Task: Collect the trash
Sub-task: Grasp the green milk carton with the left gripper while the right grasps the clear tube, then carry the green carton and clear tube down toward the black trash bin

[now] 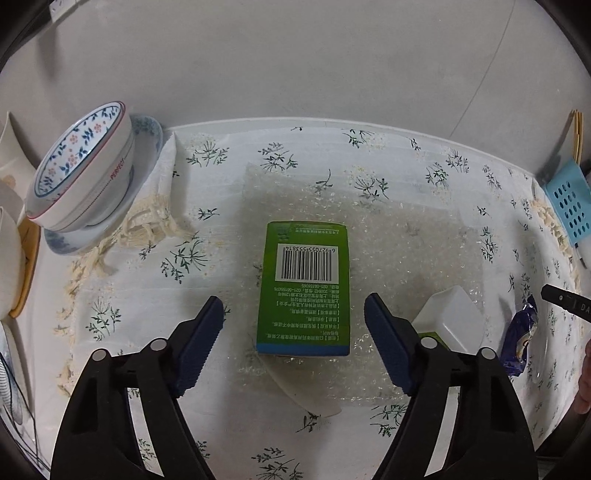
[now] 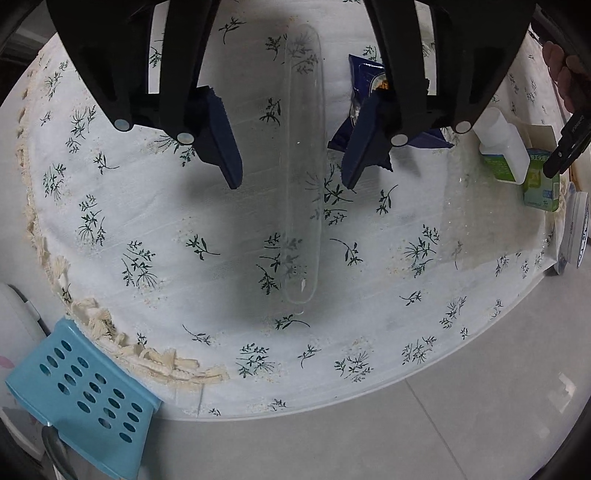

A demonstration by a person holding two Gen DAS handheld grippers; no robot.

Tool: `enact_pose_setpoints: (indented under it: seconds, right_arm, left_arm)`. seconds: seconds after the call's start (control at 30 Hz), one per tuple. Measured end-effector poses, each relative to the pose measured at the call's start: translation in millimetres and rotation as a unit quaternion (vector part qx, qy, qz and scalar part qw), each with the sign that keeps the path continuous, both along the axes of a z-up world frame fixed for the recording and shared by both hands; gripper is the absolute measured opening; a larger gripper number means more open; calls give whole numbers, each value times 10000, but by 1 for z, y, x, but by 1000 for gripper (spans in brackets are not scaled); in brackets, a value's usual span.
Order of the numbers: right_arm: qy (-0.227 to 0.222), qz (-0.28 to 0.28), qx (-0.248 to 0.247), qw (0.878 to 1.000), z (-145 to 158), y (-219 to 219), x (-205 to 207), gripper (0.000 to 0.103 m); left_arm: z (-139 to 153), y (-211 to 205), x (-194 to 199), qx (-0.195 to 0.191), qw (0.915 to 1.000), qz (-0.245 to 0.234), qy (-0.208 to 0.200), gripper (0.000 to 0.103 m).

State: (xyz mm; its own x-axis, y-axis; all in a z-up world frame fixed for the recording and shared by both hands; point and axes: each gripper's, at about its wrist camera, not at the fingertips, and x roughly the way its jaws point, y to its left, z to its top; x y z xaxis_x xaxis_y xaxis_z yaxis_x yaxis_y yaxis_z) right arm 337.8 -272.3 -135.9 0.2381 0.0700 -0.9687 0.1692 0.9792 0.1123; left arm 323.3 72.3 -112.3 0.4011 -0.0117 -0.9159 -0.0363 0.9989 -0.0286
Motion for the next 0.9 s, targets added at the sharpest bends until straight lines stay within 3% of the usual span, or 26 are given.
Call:
enact_pose_setpoints:
  seconds: [0.13, 0.3, 0.33, 0.53, 0.9]
  right_arm:
    - [115, -73, 94, 9999, -8, 0, 4, 44]
    - [237, -132, 159, 9995, -16, 1, 7, 32]
    - [255, -133, 168, 9994, -16, 2, 8, 27]
    - [169, -176, 163, 9996, -10, 2, 1, 27]
    - [-258, 48, -219, 9994, 28, 3, -28, 27]
  left_arm:
    - [-4, -1, 4, -27, 10000, -19, 83, 64]
    - [-9, -4, 6, -1, 9998, -101, 178, 46]
    - [-8, -3, 6, -1, 9998, -102, 174, 46]
    - [0, -5, 0, -28, 9999, -95, 77, 45]
    - [23, -11, -25, 39, 9999, -99, -101, 45]
